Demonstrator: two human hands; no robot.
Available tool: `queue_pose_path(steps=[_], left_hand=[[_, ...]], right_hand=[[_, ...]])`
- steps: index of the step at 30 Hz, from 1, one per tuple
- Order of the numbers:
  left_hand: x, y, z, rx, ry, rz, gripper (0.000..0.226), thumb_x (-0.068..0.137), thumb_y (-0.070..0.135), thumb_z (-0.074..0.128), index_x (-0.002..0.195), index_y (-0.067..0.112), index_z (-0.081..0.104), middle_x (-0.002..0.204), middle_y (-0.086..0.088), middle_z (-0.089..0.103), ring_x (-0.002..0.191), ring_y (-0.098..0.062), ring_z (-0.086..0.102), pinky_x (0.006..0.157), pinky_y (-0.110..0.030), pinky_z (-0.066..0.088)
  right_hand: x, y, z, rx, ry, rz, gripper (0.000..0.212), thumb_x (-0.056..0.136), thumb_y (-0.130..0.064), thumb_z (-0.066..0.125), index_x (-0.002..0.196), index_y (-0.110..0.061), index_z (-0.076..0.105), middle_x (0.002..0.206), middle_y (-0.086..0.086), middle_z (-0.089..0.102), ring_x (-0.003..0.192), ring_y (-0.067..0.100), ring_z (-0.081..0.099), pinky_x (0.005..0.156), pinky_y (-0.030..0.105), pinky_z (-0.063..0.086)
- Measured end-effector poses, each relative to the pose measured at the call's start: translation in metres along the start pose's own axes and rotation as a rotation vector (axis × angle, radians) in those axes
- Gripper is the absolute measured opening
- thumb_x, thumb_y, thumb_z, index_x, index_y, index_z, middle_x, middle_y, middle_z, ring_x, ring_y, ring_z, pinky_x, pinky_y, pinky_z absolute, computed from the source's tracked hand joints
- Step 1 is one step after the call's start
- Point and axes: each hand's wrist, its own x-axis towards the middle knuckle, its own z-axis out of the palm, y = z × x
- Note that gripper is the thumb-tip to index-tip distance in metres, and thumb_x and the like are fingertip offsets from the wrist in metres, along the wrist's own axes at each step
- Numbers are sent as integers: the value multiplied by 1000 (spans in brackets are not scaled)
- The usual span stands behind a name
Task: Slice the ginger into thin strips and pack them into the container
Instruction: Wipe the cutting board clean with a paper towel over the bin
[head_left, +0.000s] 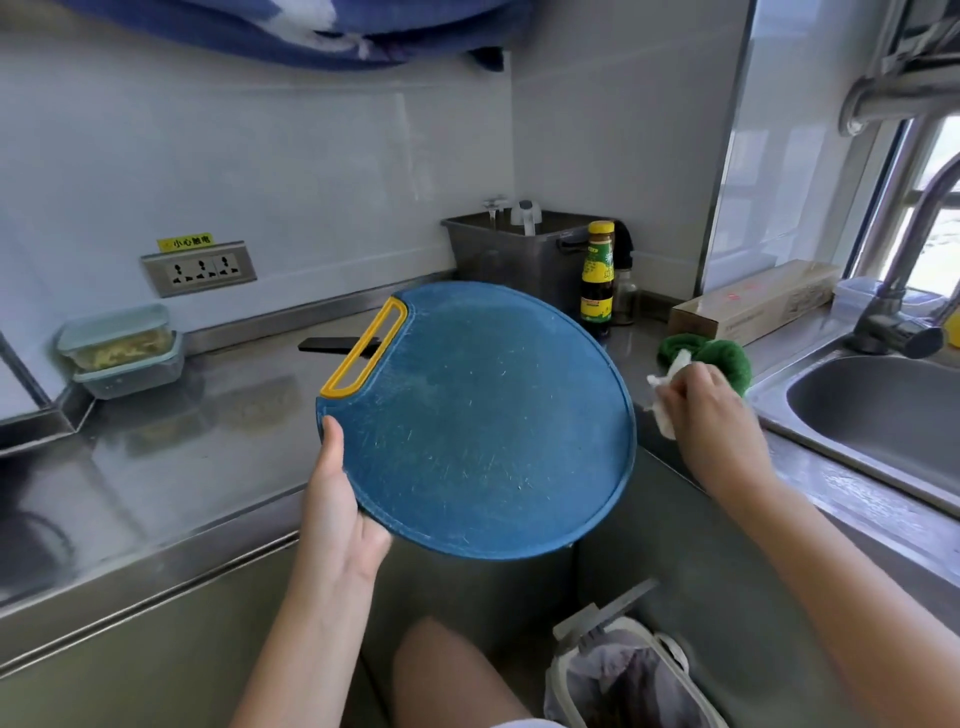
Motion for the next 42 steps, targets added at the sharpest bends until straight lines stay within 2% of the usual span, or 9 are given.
queue_pose_path(steps=[4,8,11,15,18,24,31,36,42], left_hand=[[-3,-8,5,7,-41,7,53,91,55,40,128,22,58,120,-3,67,105,-22,66,76,-41,59],[-5,-17,15,29,-12,4,50,91,54,41,120,20,63,114,-4,70,100,-19,68,77,-36,59],[-8,-19,18,-98,8,11,42,96,48,39,113,22,68,110,0,71,103,-15,66,90,-33,48],[-15,-17,18,-86,-39,35,56,97,49,33,76,24,79,91,1,74,86,-12,71,75,-29,53],[-17,-19,19,-7,-37,24,54,96,53,31,97,20,74,99,-3,74,90,-17,71,75,-36,54],[-10,-13,21,5,-16,78,47,96,54,34,118,24,62,112,-1,71,99,-19,69,79,-41,51],[-8,-3,13,122,62,122,41,94,54,40,118,28,62,108,4,72,97,-16,69,70,-36,54],[-10,-9,16,129,24,103,51,86,59,43,122,27,61,112,2,70,99,-17,69,74,-38,52],[-18,-17,30,109,-38,126,41,95,46,37,113,21,64,107,-1,72,98,-16,69,72,-32,55]], right_hand=[[-4,-77,-7,324,153,-87,15,94,-21,58,88,-9,51,87,-3,46,72,13,42,63,29,29],[-23,-173,16,529,-122,-245,12,96,-19,53,105,-11,52,107,4,51,86,27,53,72,40,41],[-40,-216,43,425,-40,-405,14,97,-23,49,99,-9,53,94,8,54,64,31,56,53,42,48],[-40,-218,53,212,179,-397,24,93,-27,46,75,-12,52,65,1,49,36,20,38,34,23,21],[-45,-198,47,102,233,-404,23,77,-14,71,67,-12,50,58,2,48,31,18,37,38,19,15],[-60,-113,50,29,140,-127,21,84,-24,42,66,-12,45,52,4,47,30,26,35,42,21,14],[-52,-35,51,-20,-102,244,19,99,-25,44,89,-8,45,93,11,62,81,38,60,61,38,34],[-32,-115,27,391,227,-86,5,92,-4,54,95,-8,56,93,11,53,70,32,55,59,33,37],[-19,-204,35,527,194,-353,15,88,-4,53,97,-8,65,98,7,57,86,23,50,73,31,42]])
